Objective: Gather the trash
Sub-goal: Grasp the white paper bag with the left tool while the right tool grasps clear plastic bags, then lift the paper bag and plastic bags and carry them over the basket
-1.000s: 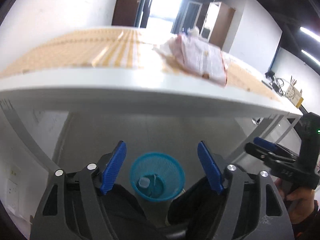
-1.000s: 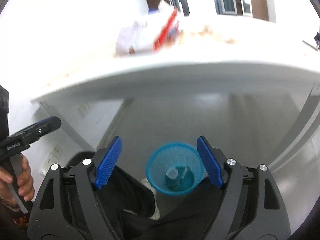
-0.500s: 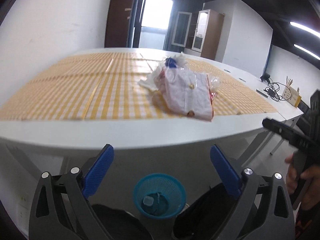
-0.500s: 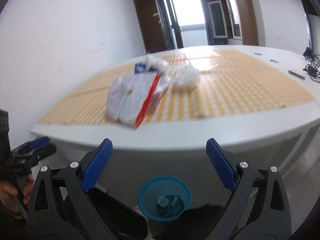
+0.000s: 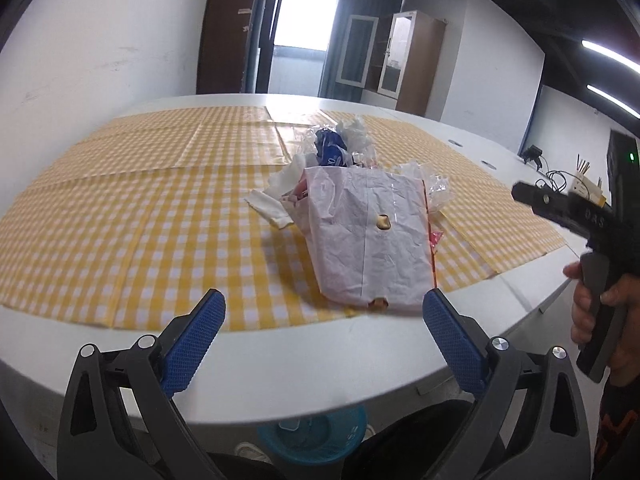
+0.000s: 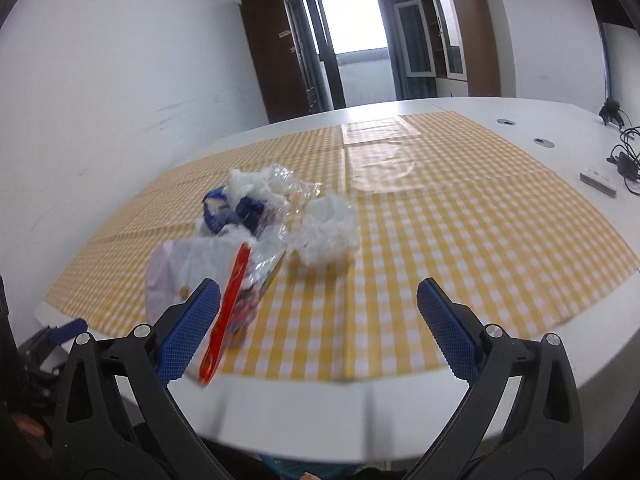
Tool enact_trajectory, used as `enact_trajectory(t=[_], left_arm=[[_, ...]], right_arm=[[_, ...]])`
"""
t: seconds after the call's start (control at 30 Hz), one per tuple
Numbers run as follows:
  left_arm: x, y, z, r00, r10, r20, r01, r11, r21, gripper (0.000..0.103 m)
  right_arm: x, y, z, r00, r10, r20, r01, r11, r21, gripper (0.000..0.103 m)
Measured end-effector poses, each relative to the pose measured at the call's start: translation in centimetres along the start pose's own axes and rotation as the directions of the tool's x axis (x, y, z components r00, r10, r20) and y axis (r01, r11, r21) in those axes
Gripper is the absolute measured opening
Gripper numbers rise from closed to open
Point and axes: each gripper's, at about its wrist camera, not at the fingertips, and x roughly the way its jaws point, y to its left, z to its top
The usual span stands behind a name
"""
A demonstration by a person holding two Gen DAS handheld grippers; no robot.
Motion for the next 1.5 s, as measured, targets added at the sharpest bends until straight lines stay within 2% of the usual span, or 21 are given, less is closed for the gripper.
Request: enact_trajectory(t=[0.13,0.4,0.43,0.6,0.67,0.7,0.77,0.8,0.87,0.93,0.97,1.23,1.43,1.5], left_arm=[[1.9,0.2,1.2,1.000,-0.009,-0.016,0.009,1.000,-0.025,0.097],[5.7,0.7,2.6,0.997,-0.020,-0.075,0.017,0.999,-0.040,0.094],[6.0,0.7,2.7,0.996,-0.027,-0.082,0.023,0.999,-0.044,0.090],[7.2,0.1,3.2,0.993,-0.038,-0.111,0.036,0.999,-0.024,0.086],[7.7,-0.2,3.1,0.991,-0.034,-0.131,0.033,0.999,-0.009,0.069],[8.0,-0.2,3.1,0.989,-0.041,-0.141,0.041,0.999,-0.007,0.063],[8.4,-0.4,2.9,0.987,-0.055,-0.152,0.055,0.998,0.001,0.044],[8.3,-0.7,2.7,0.987,-0.063,-0.149,0.065,0.998,0.009,0.040],[8.1,-1.0,2.4,0.989,-0.062,-0.132,0.065,0.998,0.020,0.016],[7.3,-1.1,2.0,0.994,-0.053,-0.095,0.055,0.998,0.015,0.004],[7.0,-1.1,1.8,0.995,-0.055,-0.078,0.055,0.998,0.004,0.001],[2.2,0.9,1.4,0.998,-0.055,0.043,0.058,0.996,-0.073,0.000],[-2.4,2.0,1.2,0.994,-0.032,0.101,0.042,0.995,-0.095,0.000],[-3.9,1.9,0.6,0.994,-0.029,0.110,0.040,0.994,-0.100,0.000]], right_arm=[[3.5,-0.4,2.4,0.999,-0.023,-0.049,0.022,1.000,-0.018,0.094],[9.4,-1.2,4.5,0.990,-0.032,-0.140,0.032,0.999,0.002,0.090],[10.1,-1.3,4.6,0.988,-0.033,-0.149,0.034,0.999,0.006,0.088],[13.0,-1.5,5.0,0.976,-0.027,-0.216,0.037,0.999,0.040,0.071],[13.8,-1.6,4.9,0.970,-0.040,-0.238,0.050,0.998,0.038,0.064],[14.2,-1.7,4.6,0.967,-0.035,-0.252,0.047,0.998,0.040,0.055],[14.6,-1.6,4.0,0.963,-0.018,-0.268,0.032,0.998,0.047,0.042],[14.5,-1.4,3.8,0.964,-0.020,-0.265,0.031,0.999,0.036,0.035],[14.0,-0.8,3.3,0.967,-0.042,-0.250,0.042,0.999,-0.006,0.027],[13.3,-0.3,2.9,0.970,-0.053,-0.236,0.048,0.998,-0.027,0.022],[12.9,-0.2,2.8,0.973,-0.055,-0.224,0.050,0.998,-0.031,0.021],[8.0,0.3,1.9,0.990,-0.064,-0.126,0.058,0.997,-0.052,0.018],[3.4,1.3,0.0,0.998,-0.021,-0.065,0.018,0.999,-0.047,0.018],[1.8,2.1,-1.2,0.998,0.016,-0.057,-0.019,0.999,-0.048,0.017]])
